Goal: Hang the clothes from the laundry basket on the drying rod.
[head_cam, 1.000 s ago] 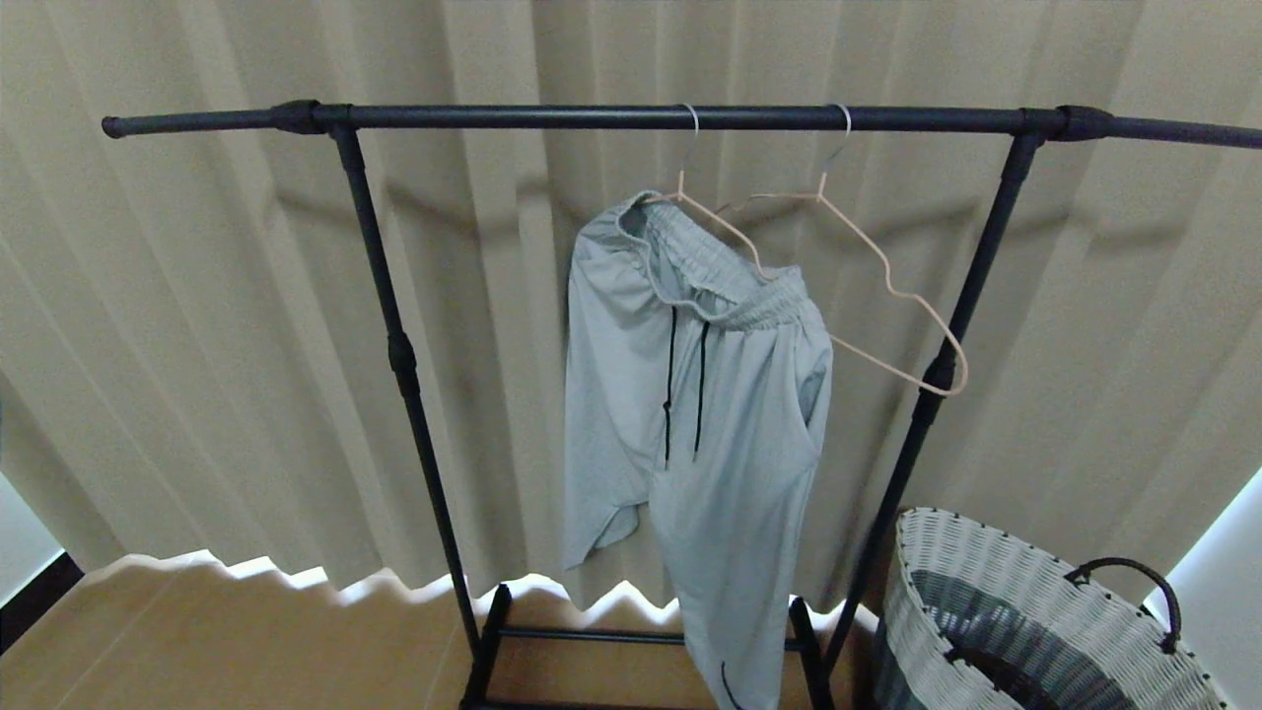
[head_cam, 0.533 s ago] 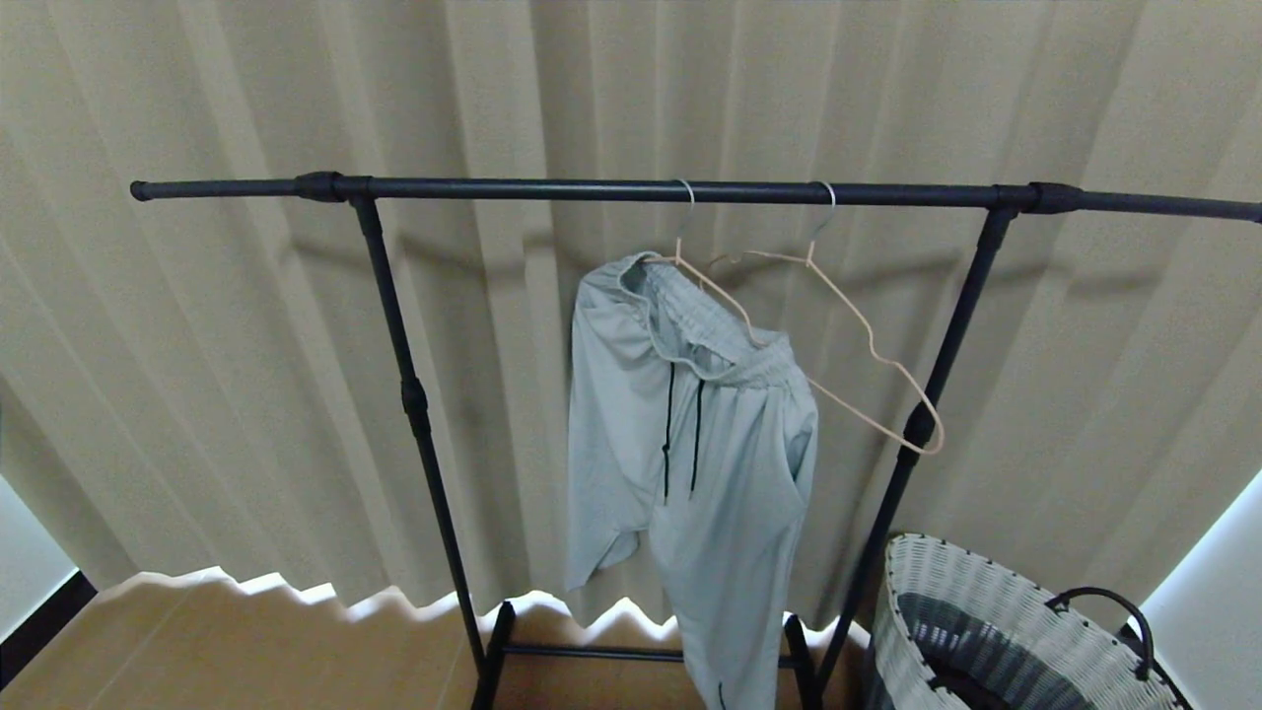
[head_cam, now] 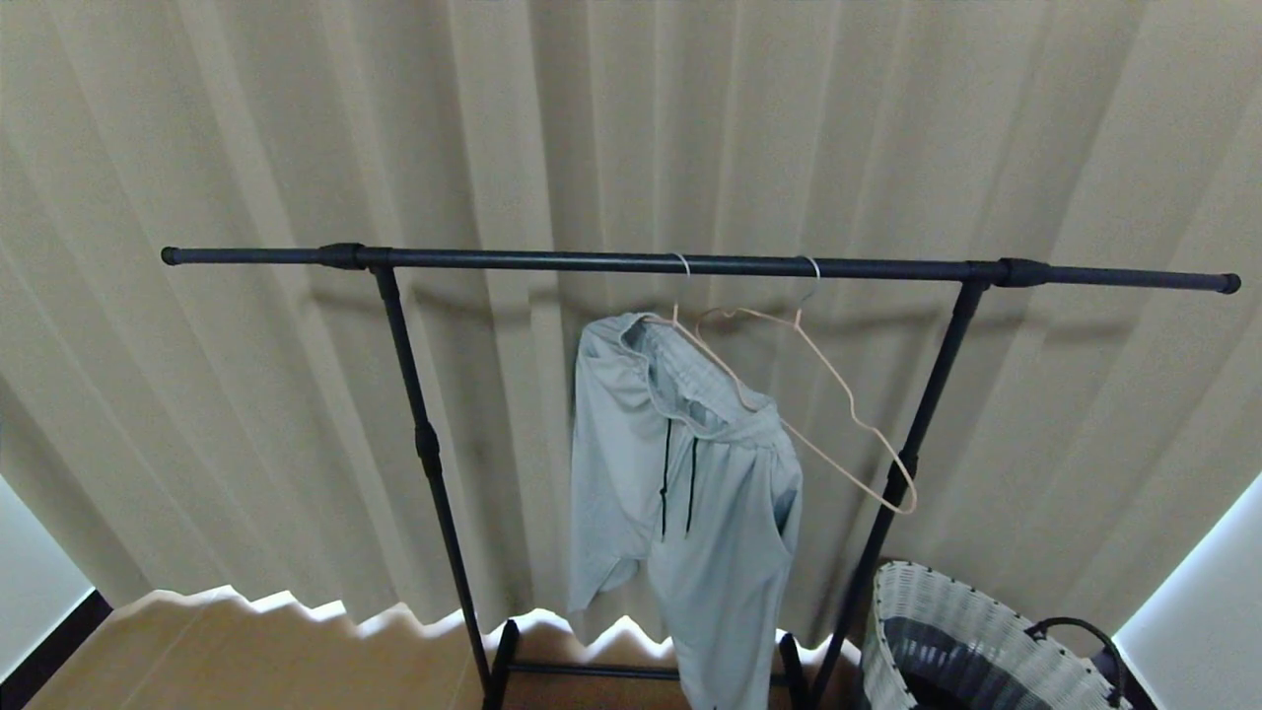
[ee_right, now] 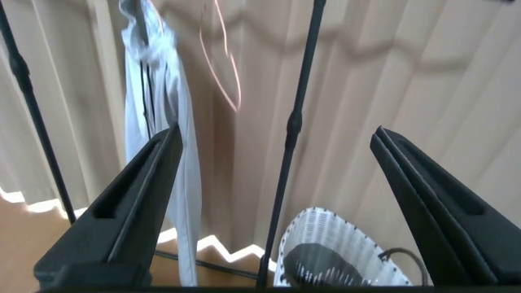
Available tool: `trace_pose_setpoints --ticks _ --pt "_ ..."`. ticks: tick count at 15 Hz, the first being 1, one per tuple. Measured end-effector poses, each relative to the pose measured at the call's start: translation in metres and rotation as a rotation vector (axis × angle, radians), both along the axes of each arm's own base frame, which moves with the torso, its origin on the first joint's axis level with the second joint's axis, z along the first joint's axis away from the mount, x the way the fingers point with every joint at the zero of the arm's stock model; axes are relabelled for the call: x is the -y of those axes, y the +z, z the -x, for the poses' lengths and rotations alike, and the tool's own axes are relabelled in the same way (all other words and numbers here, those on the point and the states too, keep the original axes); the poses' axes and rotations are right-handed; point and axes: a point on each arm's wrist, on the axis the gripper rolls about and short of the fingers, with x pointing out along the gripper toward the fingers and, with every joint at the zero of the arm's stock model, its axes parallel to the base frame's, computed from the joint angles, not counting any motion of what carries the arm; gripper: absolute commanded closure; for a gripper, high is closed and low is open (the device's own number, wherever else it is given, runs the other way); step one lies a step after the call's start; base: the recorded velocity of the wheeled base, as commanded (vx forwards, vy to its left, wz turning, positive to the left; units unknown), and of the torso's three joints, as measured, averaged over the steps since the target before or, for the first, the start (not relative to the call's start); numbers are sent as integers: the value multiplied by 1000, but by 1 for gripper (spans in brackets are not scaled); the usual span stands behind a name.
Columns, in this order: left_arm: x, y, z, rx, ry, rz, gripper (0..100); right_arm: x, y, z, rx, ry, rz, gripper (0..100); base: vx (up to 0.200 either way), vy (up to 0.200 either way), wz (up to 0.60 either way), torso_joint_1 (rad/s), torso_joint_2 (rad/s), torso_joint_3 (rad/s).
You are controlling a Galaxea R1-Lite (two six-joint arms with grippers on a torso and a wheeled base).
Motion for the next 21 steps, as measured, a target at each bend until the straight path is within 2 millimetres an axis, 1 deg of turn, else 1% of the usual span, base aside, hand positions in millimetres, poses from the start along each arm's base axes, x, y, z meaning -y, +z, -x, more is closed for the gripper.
trace_pose_setpoints --ticks 2,4,13,21 --pt "0 0 0 1 1 0 100 0 0 0 1 -1 -1 0 0 200 0 229 -520 -281" --pt "0 0 0 1 3 0 100 0 0 0 0 -6 -6 0 0 200 0 63 -144 -76" --pt "0 0 0 0 4 0 100 0 0 0 0 -17 -15 0 0 0 0 2 -6 -1" --pt "0 0 0 -2 5 -6 100 0 0 0 2 -16 -11 0 200 0 0 -1 0 2"
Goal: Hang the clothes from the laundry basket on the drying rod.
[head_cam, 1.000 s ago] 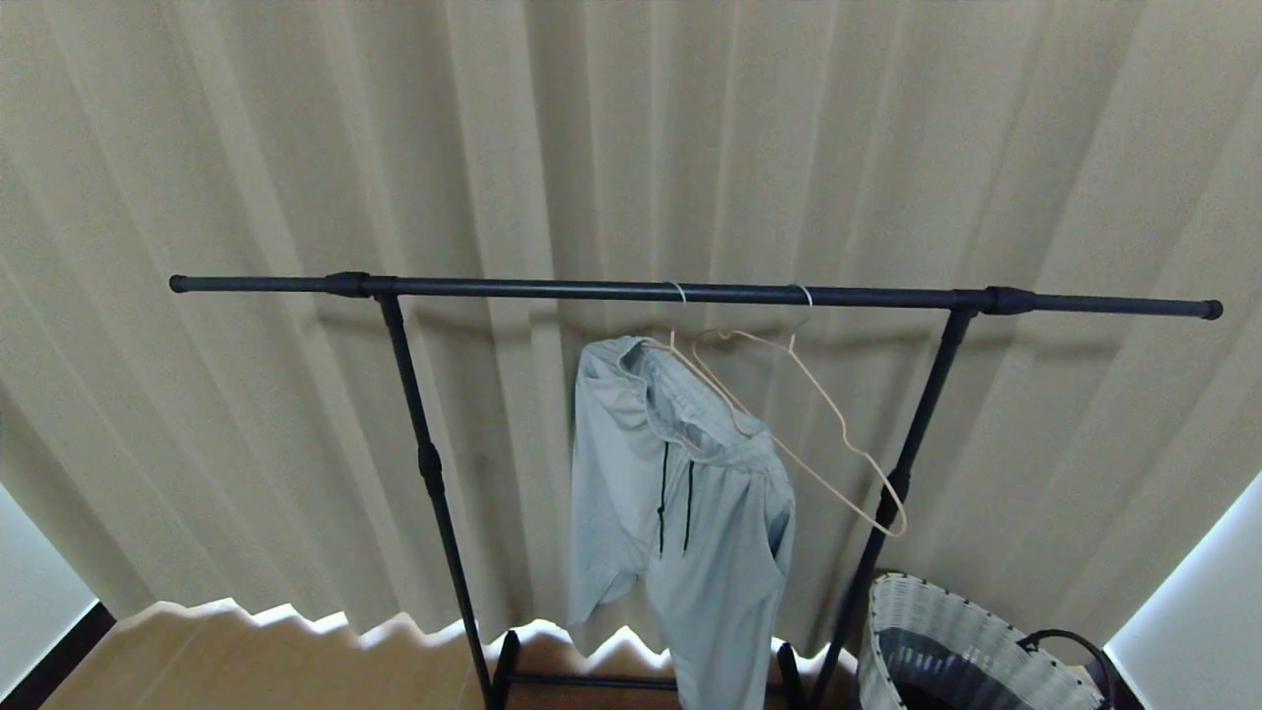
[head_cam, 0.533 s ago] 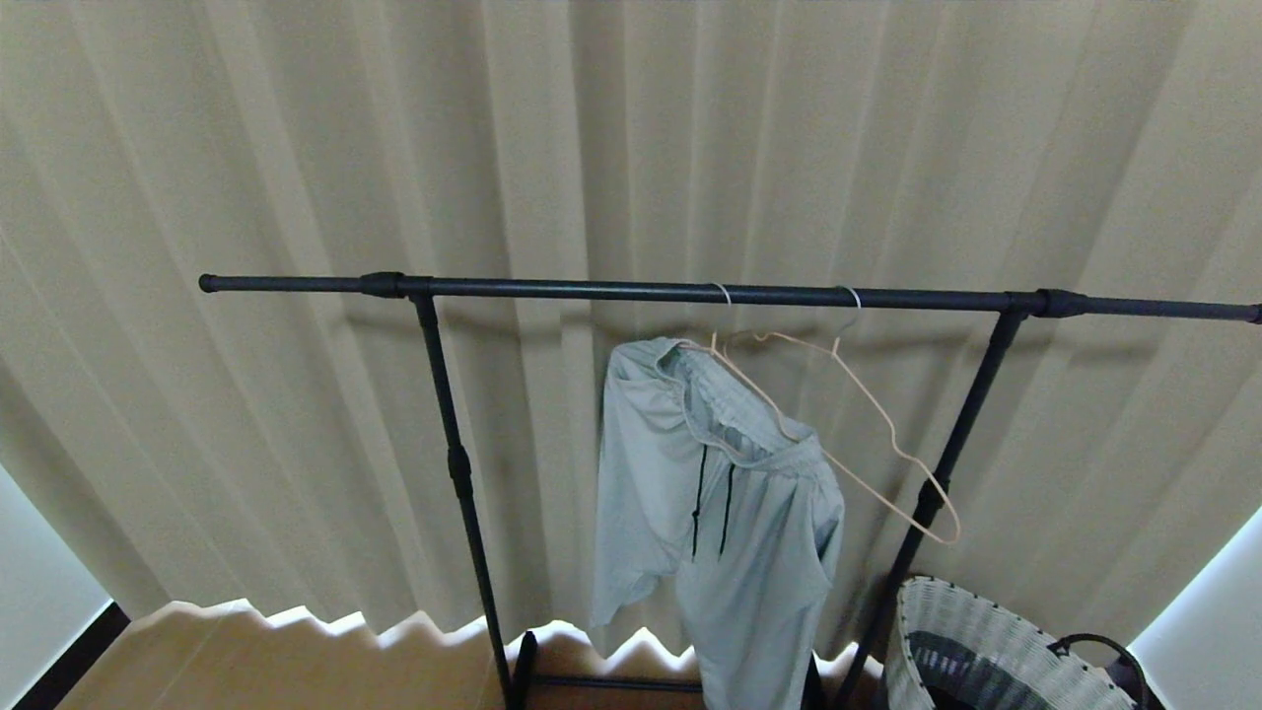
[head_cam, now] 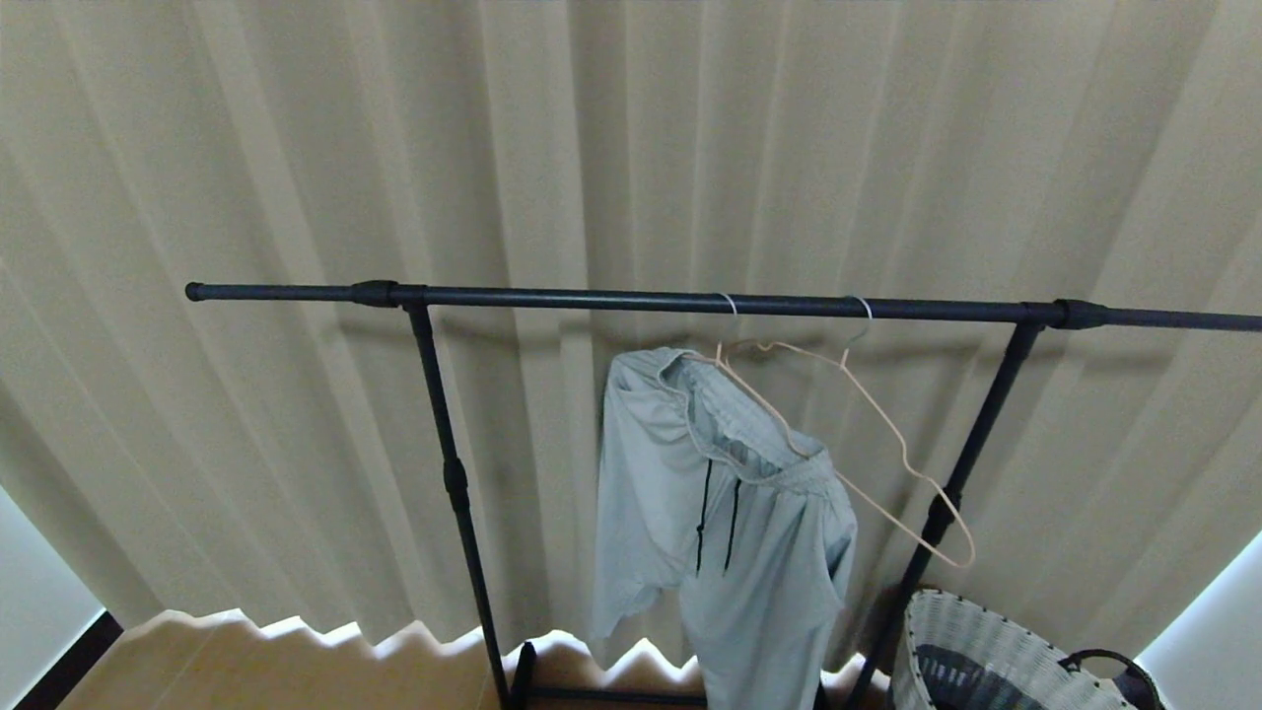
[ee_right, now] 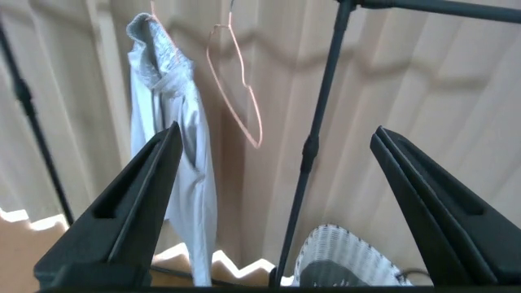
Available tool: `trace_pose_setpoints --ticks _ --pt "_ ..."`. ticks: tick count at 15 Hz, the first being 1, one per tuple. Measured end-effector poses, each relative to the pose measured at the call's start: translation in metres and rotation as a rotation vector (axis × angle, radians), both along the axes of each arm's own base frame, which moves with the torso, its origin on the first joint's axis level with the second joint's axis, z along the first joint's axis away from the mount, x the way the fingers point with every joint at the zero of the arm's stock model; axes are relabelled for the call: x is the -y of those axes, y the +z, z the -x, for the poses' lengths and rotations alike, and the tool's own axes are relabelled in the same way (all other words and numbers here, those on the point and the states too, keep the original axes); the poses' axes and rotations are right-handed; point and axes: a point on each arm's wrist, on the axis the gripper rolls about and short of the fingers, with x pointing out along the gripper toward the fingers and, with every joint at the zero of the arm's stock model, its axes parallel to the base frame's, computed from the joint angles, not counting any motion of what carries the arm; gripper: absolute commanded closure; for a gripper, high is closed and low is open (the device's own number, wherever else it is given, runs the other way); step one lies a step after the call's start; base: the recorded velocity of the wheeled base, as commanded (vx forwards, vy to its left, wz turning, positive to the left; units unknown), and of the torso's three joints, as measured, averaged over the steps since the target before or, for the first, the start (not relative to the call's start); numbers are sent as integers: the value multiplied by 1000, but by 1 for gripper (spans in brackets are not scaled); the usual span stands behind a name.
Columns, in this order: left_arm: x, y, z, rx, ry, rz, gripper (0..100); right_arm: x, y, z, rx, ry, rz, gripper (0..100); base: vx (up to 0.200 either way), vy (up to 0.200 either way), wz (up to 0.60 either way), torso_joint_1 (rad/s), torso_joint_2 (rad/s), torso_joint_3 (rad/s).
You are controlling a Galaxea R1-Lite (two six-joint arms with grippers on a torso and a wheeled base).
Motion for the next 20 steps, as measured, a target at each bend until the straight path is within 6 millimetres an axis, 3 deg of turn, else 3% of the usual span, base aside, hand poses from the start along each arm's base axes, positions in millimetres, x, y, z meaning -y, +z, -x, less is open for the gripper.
trace_pose_setpoints --ticks 9,12,16,20 --pt "0 0 0 1 0 0 100 -1 -1 0 -1 18 58 0 22 0 0 1 0 0" --pt "0 0 0 1 0 0 100 -1 1 -3 -86 67 68 0 0 0 0 0 0 0" --pt "0 0 0 1 2 1 100 -1 37 -23 -283 183 81 0 0 0 0 0 0 0" --pt "0 0 0 0 4 2 100 -11 73 -73 -484 245 120 0 0 0 0 0 0 0"
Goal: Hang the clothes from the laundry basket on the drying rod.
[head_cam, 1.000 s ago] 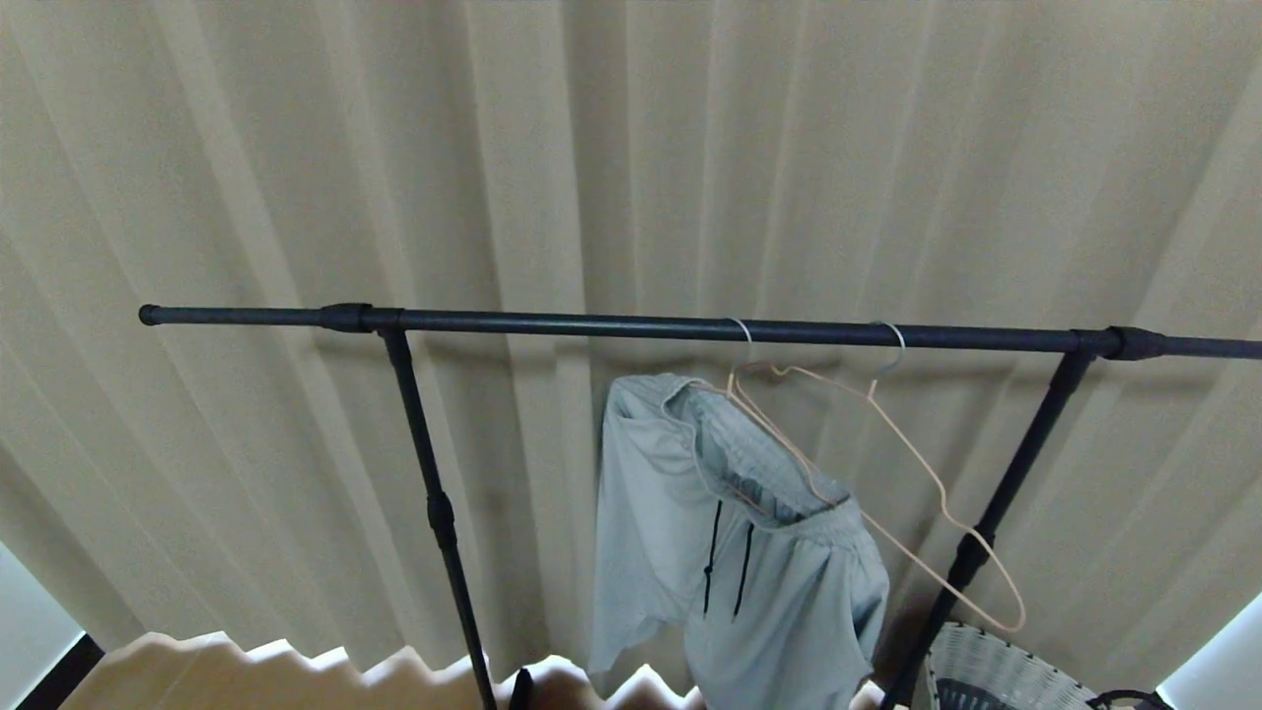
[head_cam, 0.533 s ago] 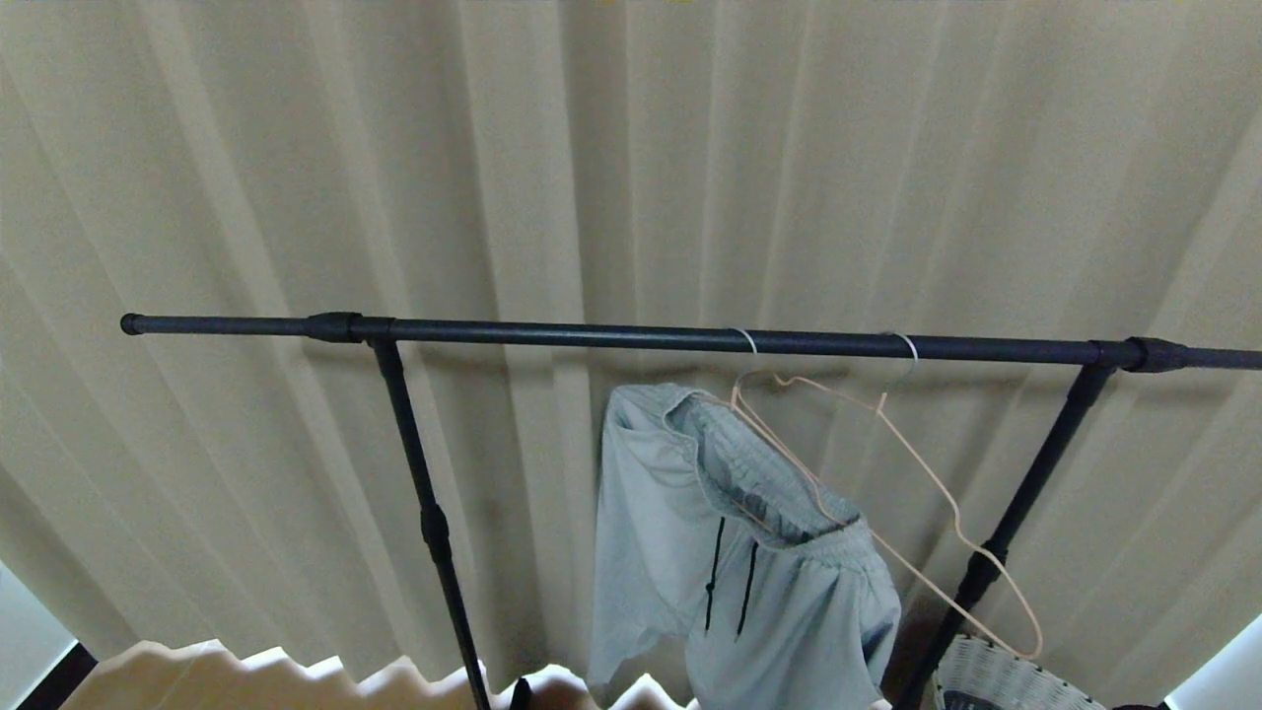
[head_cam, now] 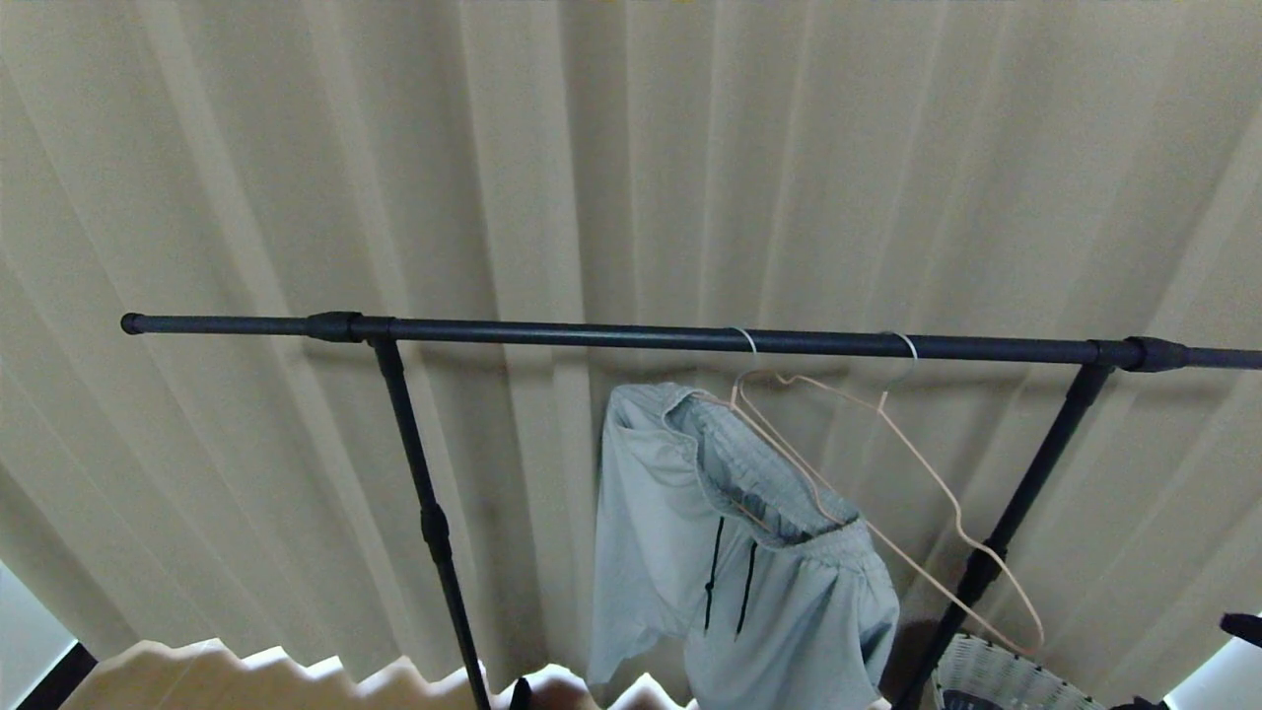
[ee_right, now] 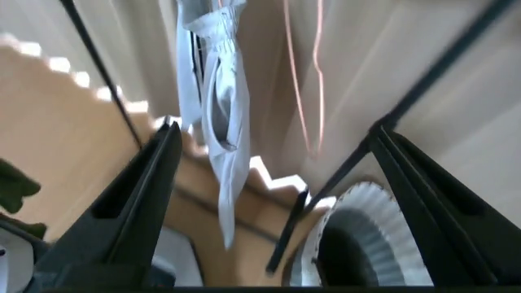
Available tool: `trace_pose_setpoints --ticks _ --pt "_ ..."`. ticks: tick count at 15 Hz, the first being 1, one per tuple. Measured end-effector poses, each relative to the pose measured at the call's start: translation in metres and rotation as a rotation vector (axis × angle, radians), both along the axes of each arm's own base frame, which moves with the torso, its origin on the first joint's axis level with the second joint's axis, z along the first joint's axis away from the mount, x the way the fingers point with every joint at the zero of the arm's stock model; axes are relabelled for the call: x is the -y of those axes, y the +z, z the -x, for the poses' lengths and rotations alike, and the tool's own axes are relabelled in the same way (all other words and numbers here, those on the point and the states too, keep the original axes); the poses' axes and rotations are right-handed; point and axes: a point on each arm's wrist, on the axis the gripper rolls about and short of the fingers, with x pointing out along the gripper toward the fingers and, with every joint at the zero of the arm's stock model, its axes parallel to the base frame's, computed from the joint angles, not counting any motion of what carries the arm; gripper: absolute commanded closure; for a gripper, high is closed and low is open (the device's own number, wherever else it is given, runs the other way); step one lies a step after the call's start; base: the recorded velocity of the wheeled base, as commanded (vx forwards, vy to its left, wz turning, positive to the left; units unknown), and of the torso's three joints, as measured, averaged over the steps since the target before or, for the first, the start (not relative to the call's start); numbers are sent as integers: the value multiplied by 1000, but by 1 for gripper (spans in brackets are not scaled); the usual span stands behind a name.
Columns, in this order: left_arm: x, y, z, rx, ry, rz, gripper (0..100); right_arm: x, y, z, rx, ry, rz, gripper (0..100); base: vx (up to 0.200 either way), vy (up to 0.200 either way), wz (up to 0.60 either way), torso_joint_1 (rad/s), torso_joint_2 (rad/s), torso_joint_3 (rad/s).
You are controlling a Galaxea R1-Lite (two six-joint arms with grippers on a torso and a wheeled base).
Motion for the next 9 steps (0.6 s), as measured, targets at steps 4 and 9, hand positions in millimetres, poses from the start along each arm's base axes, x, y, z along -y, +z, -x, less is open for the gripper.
trace_pose_setpoints --ticks 4,9 --pt "0 0 0 0 1 2 100 -16 10 -77 -132 30 60 0 0 0 0 0 0 0" --pt "0 0 0 0 1 4 100 -21 -19 -152 -178 39 155 0 0 0 0 0 0 0"
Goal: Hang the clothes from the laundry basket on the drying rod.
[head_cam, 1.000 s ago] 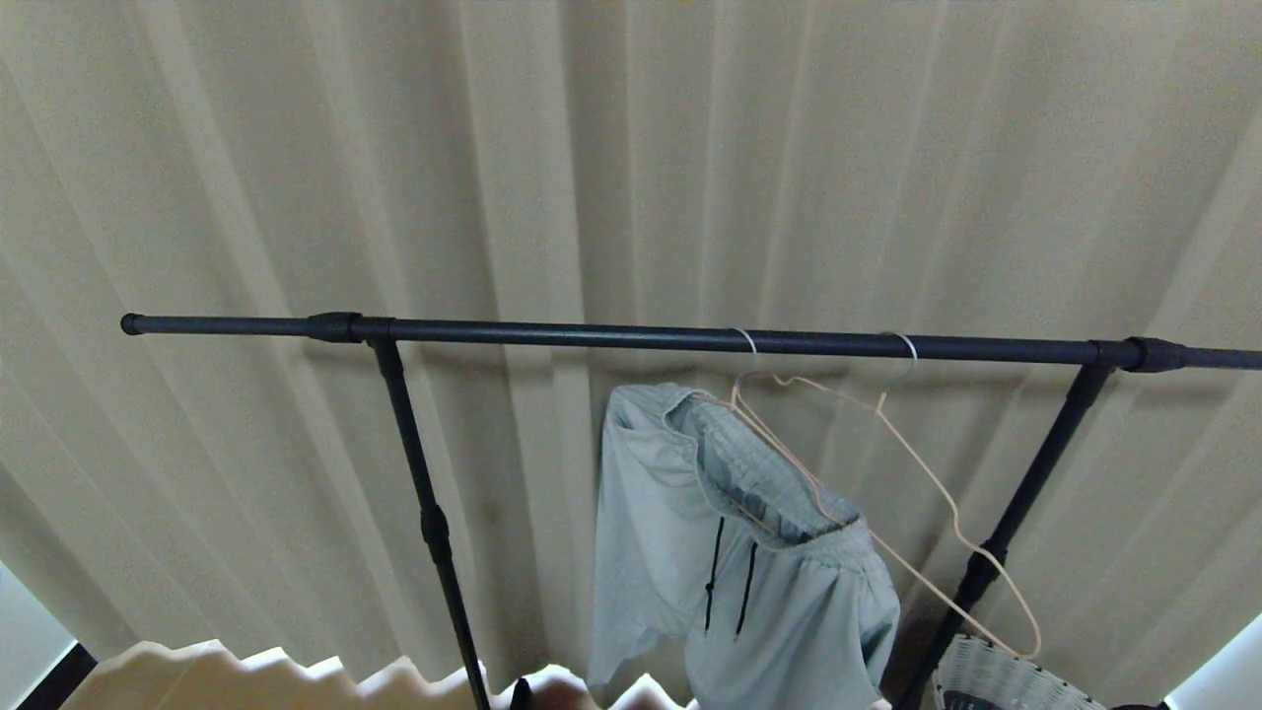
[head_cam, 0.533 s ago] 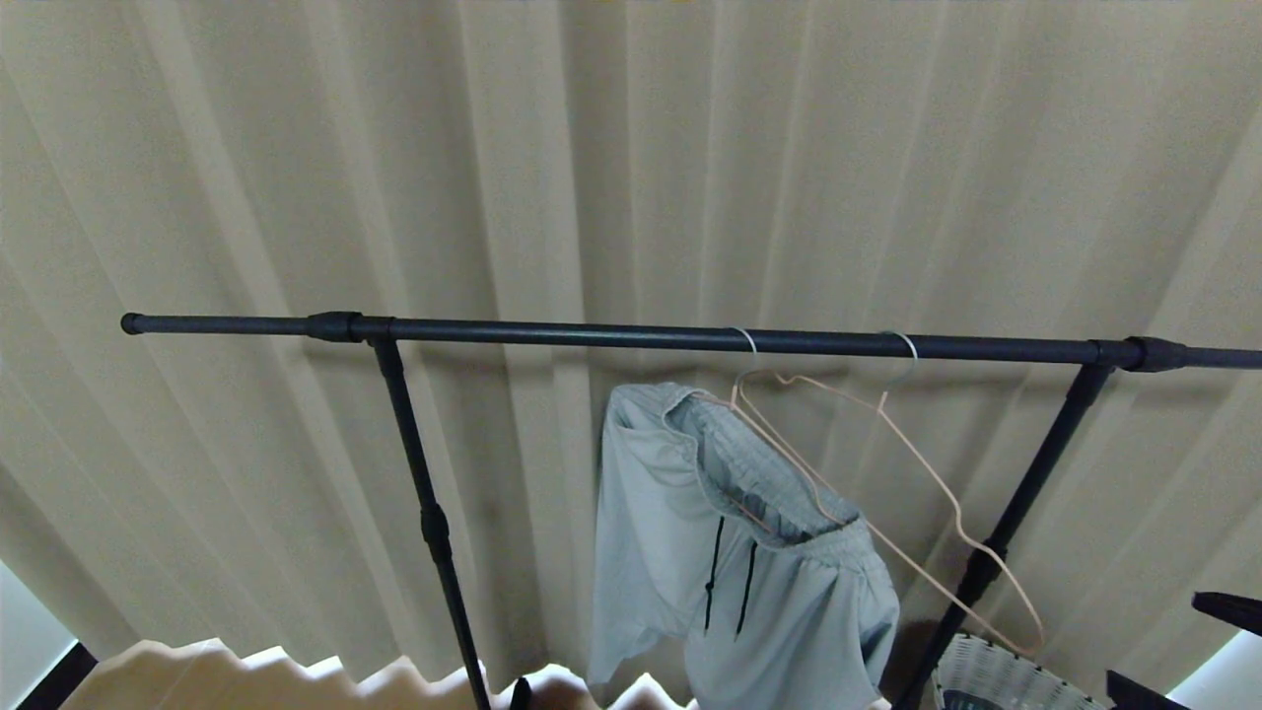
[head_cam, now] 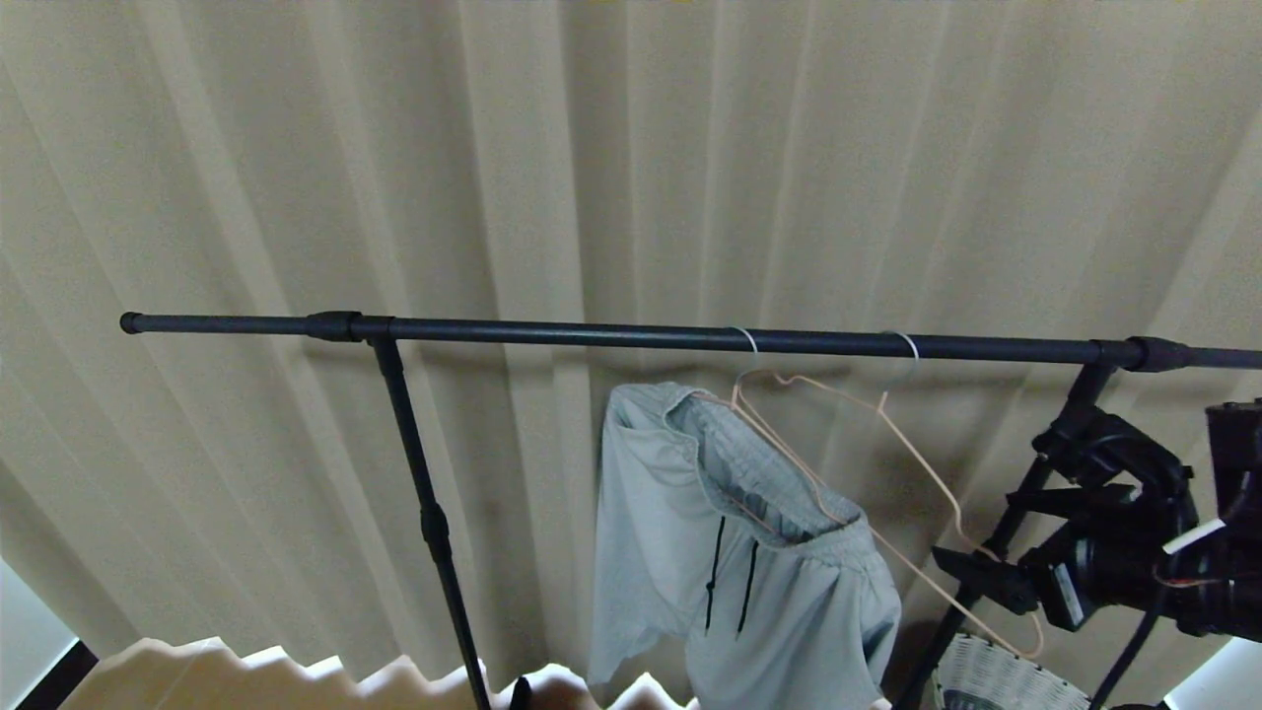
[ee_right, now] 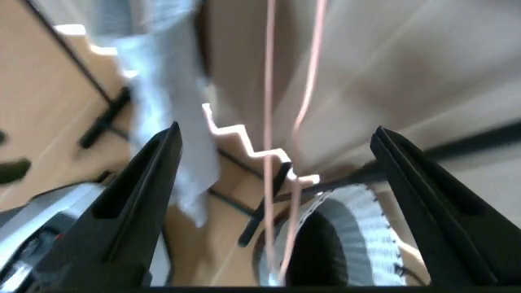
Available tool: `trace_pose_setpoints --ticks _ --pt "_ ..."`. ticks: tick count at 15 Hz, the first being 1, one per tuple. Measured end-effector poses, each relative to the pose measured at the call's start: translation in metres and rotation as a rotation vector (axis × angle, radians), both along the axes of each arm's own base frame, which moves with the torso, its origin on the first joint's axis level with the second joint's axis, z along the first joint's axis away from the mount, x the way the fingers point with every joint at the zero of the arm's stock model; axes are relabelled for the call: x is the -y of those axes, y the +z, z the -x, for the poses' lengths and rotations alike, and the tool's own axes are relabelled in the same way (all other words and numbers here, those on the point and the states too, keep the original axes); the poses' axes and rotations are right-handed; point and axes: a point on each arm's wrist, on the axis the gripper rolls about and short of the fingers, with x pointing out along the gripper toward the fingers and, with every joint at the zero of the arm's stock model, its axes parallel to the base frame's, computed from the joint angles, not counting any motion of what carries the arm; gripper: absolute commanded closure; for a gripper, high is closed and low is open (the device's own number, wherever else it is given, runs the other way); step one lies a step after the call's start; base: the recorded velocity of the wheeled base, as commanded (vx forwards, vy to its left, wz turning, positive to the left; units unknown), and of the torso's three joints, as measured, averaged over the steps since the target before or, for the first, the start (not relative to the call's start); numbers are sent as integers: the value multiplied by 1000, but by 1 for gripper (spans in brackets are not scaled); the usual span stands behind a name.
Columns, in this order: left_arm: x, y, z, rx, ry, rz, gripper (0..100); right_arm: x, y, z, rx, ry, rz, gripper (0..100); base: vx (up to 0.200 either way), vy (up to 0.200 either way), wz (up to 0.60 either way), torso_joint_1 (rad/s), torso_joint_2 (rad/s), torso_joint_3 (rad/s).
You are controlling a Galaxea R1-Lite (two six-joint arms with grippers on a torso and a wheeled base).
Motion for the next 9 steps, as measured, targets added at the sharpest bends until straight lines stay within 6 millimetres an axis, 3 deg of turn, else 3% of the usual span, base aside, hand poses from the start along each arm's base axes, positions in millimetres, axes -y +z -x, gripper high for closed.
trace_pose_setpoints --ticks 4,9 --pt "0 0 0 0 -1 0 100 4 -27 -38 -1 -22 1 0 0 0 0 0 0 0" --pt "0 0 0 0 -1 0 100 2 -42 -49 -50 29 -38 0 0 0 0 0 0 0"
